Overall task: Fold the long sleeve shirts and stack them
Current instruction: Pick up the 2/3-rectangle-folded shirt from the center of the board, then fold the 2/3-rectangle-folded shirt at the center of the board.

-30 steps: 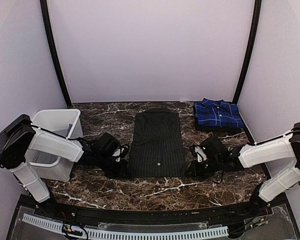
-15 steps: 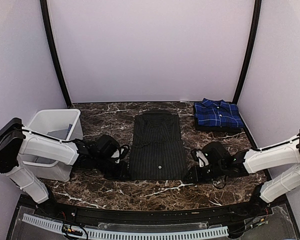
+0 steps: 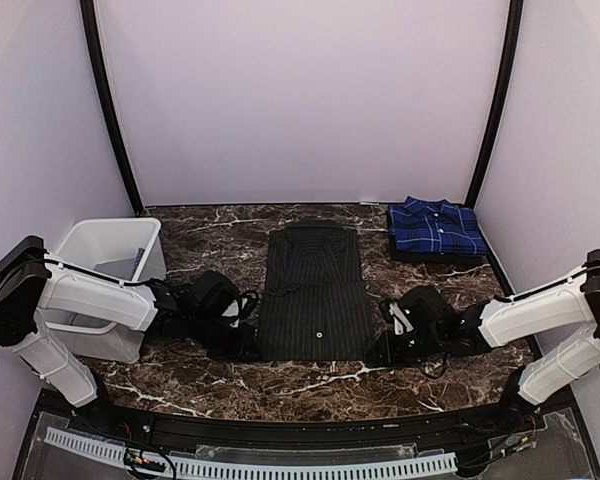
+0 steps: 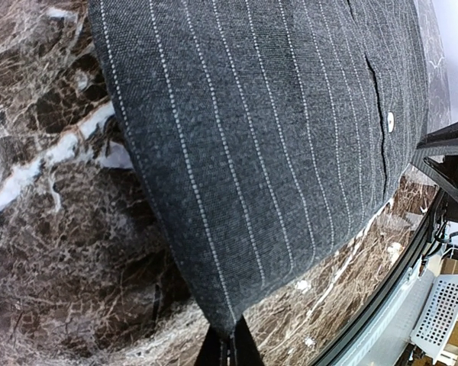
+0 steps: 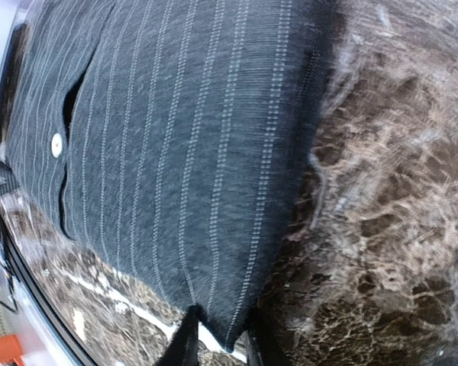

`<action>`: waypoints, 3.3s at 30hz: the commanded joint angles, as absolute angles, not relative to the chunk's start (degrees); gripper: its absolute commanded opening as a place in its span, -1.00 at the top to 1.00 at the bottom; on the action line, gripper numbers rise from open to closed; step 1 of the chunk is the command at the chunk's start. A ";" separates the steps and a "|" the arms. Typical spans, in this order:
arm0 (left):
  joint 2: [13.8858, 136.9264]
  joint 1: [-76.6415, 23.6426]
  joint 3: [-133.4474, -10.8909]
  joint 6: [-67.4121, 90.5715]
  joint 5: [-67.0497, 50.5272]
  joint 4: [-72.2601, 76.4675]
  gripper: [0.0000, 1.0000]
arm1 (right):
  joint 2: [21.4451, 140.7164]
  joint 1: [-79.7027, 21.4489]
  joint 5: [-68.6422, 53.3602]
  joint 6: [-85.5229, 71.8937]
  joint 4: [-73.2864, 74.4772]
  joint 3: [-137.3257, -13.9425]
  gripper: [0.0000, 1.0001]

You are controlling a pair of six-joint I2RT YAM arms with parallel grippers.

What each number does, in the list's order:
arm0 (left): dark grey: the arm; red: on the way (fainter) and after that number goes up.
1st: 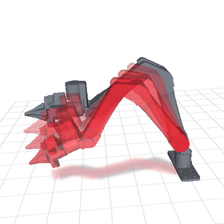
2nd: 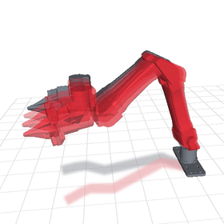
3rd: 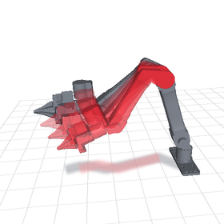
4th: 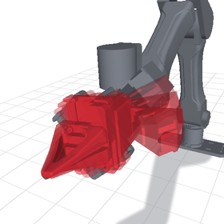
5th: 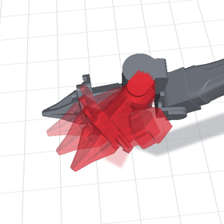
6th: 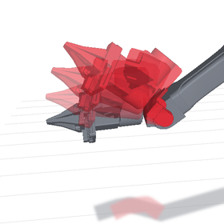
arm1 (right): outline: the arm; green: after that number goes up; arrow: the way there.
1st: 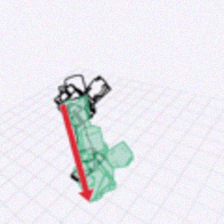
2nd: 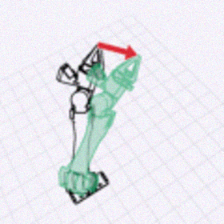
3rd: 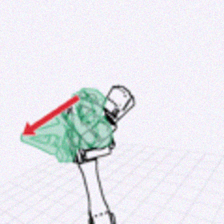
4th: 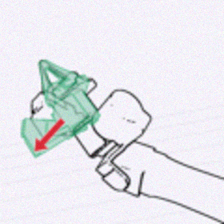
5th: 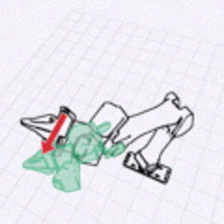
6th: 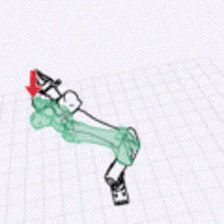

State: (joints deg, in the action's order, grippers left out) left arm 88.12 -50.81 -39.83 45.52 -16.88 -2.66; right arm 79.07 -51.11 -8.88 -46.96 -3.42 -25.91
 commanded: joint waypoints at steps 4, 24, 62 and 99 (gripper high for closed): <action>84.28 -51.47 -39.67 44.96 -16.14 -5.41 1.00 | 75.33 -52.28 -7.20 -47.01 3.25 -27.49 1.00; 99.25 -32.42 -74.87 31.79 -16.27 -17.37 1.00 | 101.03 -32.60 -14.86 -33.93 10.40 -76.11 1.00; 98.95 -41.40 -66.30 41.00 -4.54 -3.93 1.00 | 92.92 -30.00 -9.61 -32.06 2.18 -54.92 1.00; 106.62 -36.87 -77.43 33.00 -16.47 -6.54 0.46 | 110.85 -37.37 -7.56 -25.01 12.51 -79.54 0.29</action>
State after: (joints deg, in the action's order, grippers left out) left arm 107.28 -35.31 -78.04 33.36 -9.87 -7.84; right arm 104.51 -37.04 -4.21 -26.76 11.11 -74.98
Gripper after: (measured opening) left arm 0.308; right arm 0.371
